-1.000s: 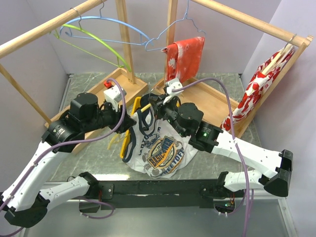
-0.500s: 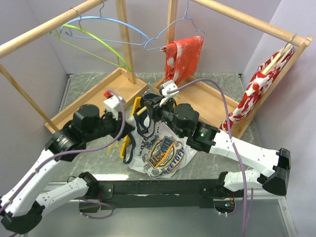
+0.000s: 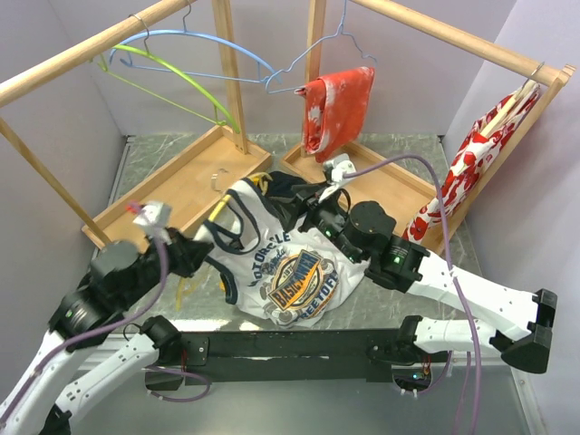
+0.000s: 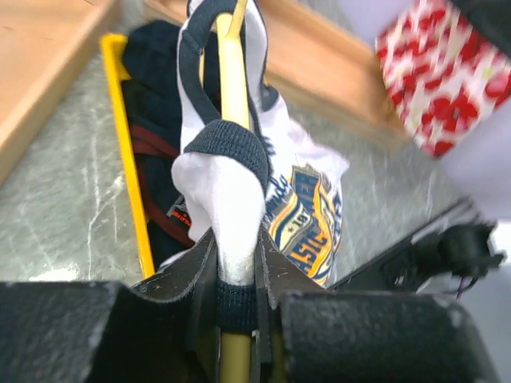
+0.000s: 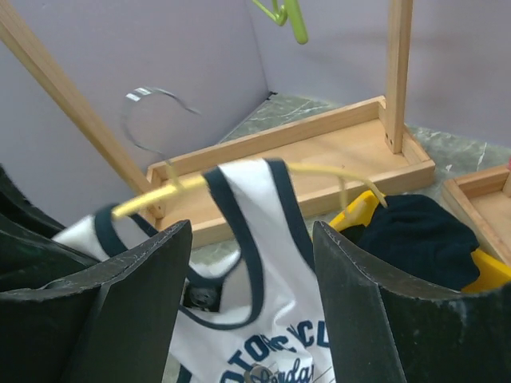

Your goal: Place the tank top on the hanger

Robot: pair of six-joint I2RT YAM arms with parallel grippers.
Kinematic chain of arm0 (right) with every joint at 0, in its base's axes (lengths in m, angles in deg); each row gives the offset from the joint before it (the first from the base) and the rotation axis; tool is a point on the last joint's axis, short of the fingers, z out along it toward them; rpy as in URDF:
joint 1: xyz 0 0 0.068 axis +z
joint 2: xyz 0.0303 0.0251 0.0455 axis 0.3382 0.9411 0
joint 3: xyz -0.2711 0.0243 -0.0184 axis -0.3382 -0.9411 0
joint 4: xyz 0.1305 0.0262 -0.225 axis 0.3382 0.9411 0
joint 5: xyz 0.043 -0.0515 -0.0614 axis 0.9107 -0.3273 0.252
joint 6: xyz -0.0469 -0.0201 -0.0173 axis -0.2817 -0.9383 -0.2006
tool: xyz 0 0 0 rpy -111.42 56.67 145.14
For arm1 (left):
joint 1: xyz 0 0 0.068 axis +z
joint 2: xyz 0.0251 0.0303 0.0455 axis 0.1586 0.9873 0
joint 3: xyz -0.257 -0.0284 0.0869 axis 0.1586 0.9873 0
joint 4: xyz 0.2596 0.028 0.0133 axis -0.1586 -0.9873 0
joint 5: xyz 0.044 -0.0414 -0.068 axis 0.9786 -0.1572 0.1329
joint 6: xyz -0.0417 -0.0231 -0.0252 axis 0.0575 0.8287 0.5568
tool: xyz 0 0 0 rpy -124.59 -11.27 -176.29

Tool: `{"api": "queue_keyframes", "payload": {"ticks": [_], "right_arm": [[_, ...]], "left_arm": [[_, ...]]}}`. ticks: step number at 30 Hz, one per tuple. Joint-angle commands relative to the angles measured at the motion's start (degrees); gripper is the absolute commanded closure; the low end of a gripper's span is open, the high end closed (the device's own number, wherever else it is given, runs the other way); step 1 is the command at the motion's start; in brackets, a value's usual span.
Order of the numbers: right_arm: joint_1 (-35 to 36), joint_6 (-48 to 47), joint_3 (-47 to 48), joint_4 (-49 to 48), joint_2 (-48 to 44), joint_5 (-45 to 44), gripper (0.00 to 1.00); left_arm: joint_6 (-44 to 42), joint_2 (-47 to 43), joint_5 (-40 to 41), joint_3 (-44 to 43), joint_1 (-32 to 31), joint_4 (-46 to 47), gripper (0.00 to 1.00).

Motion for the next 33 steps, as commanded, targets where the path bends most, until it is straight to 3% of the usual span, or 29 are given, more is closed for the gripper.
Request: {"api": "queue_keyframes", "payload": {"ticks": [1,8,14,20,33], "right_arm": [[0.18,2.88,-2.02,-2.26,-2.54,-1.79,0.3],[0.18,4.55,-2.99,-1.39,-4.21,-2.94,0.3],[0.18,4.82,-1.93,-0.51,-4.3,-2.59,0.3],[0.18,4.65,-1.31,0.28,-3.86,-2.77,0.3],[0.09,3.5,0.35,1.6,-4.47,-3.21,0.29]], "left_arm": [[6.79,-7.69,9.96,0.52,0.09,1.45,0.99],[13.64,-14.73,23.84,-2.46,0.09,-5.31,0.99],[13.74,-12.2,35.63,-10.37,0.09,-6.55,0.99],[7.86,-4.3,43.89,-19.68,0.18,-3.74,0.99],[-7.6,10.3,52.95,-32.52,0.0,5.22,0.99]]}}
